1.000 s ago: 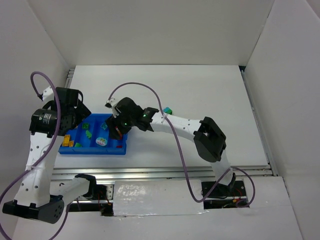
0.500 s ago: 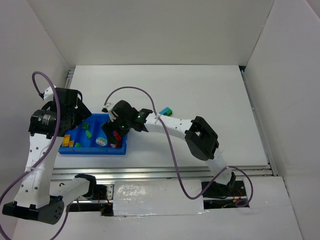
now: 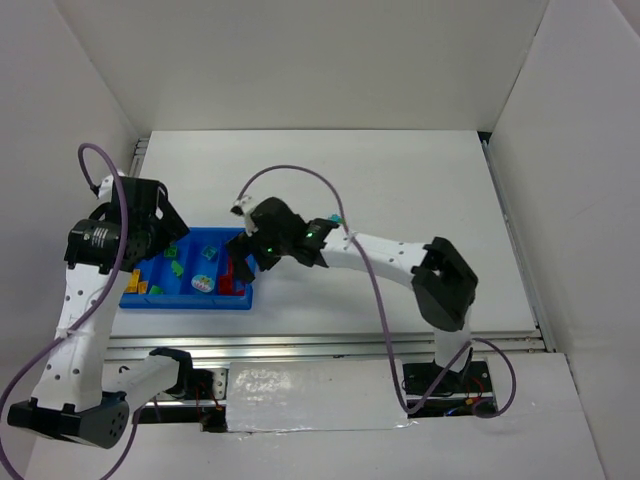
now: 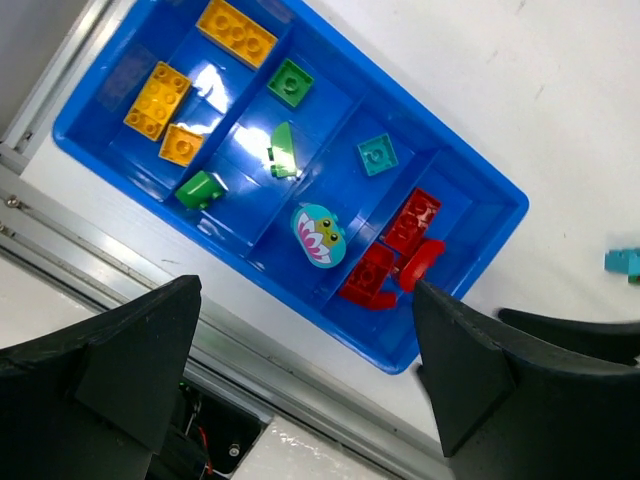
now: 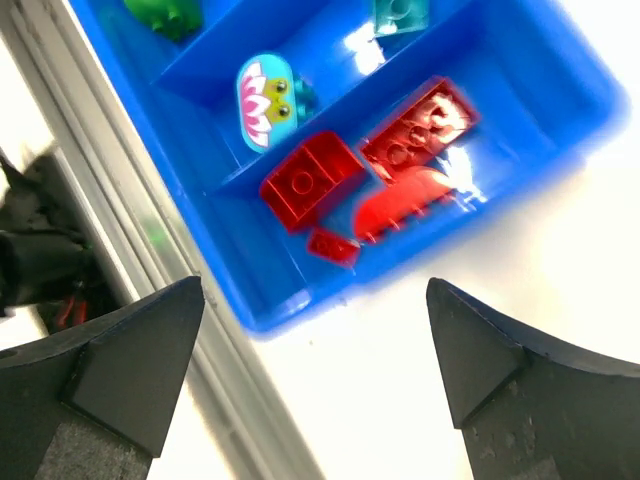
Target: Sort the legos into containers by color
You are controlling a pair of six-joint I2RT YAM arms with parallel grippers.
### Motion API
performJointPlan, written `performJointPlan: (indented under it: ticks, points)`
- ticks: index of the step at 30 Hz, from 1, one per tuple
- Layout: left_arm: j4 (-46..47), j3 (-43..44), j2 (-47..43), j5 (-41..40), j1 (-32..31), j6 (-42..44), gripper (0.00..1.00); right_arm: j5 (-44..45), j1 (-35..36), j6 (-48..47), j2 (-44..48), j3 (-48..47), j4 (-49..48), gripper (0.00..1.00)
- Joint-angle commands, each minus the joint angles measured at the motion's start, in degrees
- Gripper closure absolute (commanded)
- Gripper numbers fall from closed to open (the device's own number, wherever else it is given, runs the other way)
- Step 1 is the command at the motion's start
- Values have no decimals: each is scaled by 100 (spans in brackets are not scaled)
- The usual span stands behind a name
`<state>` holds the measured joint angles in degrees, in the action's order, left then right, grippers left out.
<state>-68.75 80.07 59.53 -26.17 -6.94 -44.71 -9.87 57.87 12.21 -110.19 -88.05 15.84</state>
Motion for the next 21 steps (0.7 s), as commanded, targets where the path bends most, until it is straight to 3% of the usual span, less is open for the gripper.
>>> performJointPlan:
  ticks: [1, 5, 9, 16, 21]
  points:
    - [379, -53, 32, 428, 26, 375, 1, 527, -556, 799, 1060, 595, -705, 0]
    - [810, -132, 173, 1262, 17, 918, 1, 1793, -1136, 1626, 1229, 693, 285, 0]
    - [1311, -141, 524, 2362, -272, 1368, 1, 2252, -1717, 2286, 1052, 464, 1281, 0]
    - [1961, 446, 1885, 2757, -1432, 2009, 2, 2849, -2472, 3216, 2079, 1175, 1984, 0]
    - [2436, 983, 3142, 2188, -2434, 2493, 4, 2859, -2912, 3543, 3853, 2019, 2213, 0]
